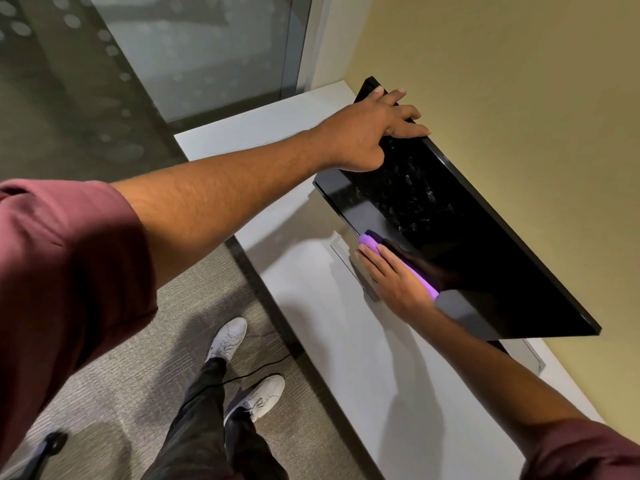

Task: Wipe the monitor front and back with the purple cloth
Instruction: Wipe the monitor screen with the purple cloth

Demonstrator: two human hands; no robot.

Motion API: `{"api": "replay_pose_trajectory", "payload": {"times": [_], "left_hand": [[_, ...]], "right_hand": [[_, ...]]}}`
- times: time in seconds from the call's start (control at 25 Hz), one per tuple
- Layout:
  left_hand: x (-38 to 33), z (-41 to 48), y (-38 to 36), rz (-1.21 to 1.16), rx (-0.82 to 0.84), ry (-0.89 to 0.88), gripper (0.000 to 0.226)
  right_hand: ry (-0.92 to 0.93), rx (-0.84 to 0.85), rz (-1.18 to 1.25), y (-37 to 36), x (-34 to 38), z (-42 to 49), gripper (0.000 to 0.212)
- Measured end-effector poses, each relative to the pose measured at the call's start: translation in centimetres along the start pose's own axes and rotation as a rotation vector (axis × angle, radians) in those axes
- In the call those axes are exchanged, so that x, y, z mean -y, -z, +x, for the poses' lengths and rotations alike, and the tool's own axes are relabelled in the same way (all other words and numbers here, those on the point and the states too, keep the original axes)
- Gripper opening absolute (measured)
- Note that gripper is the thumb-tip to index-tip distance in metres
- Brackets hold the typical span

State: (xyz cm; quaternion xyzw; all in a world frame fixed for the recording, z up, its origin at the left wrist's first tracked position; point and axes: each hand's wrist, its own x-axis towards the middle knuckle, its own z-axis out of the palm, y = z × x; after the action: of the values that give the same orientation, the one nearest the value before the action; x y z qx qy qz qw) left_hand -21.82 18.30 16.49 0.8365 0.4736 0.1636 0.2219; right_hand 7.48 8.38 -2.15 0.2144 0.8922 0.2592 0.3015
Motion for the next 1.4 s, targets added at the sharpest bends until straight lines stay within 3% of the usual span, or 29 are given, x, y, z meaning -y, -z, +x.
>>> {"api": "replay_pose_trajectory", "payload": {"times": [0.32,0.76,1.2,1.4], "left_hand": [[0.1,0.0,0.1,0.022,0.002,-0.008,0.093],[0.4,0.0,-0.8,0.009,-0.052,-0.024,0.089],[-0.2,-0.6,-0.8,-0.009,-0.053,0.012,0.094],[-0.5,-0.7,-0.3,-0.007,-0.057,-0.004,0.097]], "right_hand": [[0.033,-0.007,-0.049,-0.4,0.1,0.5,0.066],[0.065,0.094,-0.103,-7.3,2.2,-14.8,0.076],[-0.003,-0.118,-0.011,-1.0,-0.4,-2.5,0.071],[-0.035,-0.171,-0.035,0.3,-2.1,-3.0,0.076]]}}
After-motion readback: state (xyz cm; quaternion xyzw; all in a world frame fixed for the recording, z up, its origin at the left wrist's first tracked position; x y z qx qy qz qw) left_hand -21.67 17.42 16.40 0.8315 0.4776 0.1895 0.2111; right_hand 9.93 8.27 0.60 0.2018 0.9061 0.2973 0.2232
